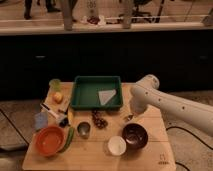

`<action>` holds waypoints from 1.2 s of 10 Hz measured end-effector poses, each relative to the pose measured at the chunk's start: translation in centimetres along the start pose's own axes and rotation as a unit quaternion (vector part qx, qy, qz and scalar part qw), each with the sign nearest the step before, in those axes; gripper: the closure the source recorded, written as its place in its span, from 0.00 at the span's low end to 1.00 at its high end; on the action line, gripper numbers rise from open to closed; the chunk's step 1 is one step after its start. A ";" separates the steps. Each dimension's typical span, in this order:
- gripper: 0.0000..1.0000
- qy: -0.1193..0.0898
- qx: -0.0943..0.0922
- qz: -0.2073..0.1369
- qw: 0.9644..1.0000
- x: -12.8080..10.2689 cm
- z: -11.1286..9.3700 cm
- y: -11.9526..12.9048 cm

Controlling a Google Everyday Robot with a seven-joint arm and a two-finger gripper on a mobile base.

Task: Place fork in metal cup

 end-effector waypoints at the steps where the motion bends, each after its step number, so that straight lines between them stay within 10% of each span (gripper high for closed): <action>1: 1.00 0.006 0.005 -0.026 1.000 -0.8 -1.0 -0.2; 12: 1.00 0.033 -0.001 -0.160 0.987 -8.4 -4.9 -5.3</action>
